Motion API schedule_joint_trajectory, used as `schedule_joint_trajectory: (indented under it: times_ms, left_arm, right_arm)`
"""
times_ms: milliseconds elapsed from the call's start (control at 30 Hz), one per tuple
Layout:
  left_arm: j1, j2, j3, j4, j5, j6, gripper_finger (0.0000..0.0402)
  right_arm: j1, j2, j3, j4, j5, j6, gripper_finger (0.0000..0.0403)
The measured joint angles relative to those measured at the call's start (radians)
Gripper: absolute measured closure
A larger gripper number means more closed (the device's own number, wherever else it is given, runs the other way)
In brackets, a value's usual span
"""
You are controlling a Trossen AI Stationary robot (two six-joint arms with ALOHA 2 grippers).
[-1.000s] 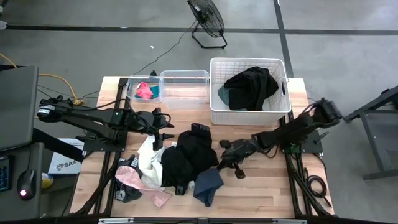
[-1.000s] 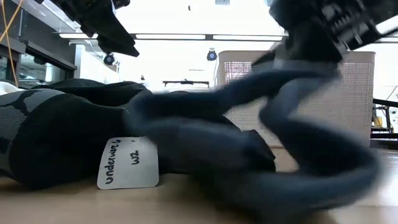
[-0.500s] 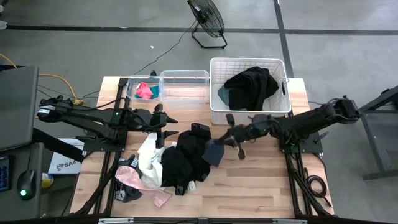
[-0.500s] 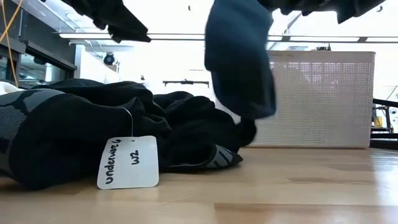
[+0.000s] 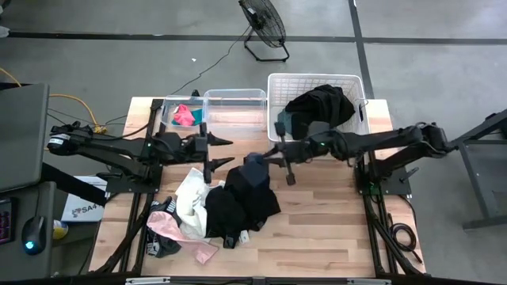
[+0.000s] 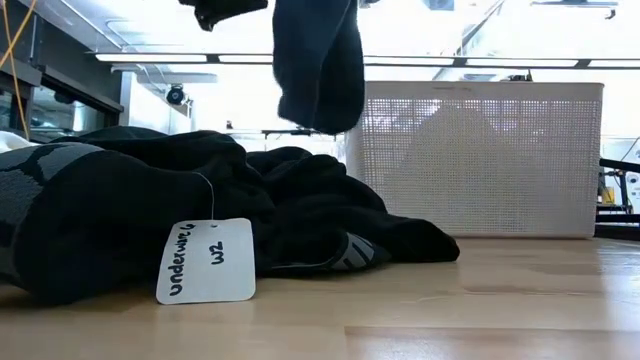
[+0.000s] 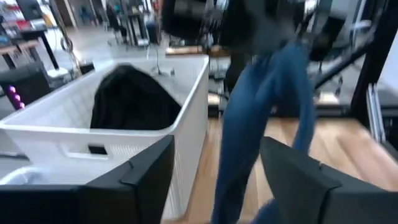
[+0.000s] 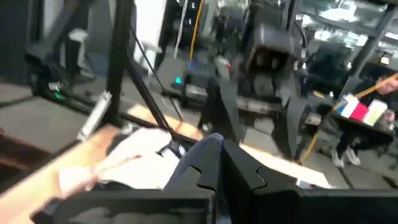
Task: Pick & Place Cloths
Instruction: Put the dark blue sock into the left transparent bin
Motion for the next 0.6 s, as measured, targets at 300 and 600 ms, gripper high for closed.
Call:
schedule_joint_trajectory:
  times_ms: [300, 600]
  left_arm:
    - [0.0, 0.0, 0.0, 0.042, 0.062, -0.009, 0.0035]
    - [0.0, 0.0, 0.0, -0.014, 0.067, -0.073, 0.0018]
  right_arm:
    - [-0.056, 0.15, 0.136, -0.052, -0.03, -0.049, 0.0399]
    - [-0.062, 0.188, 0.228, -0.038, -0.069, -0.099, 0.0399]
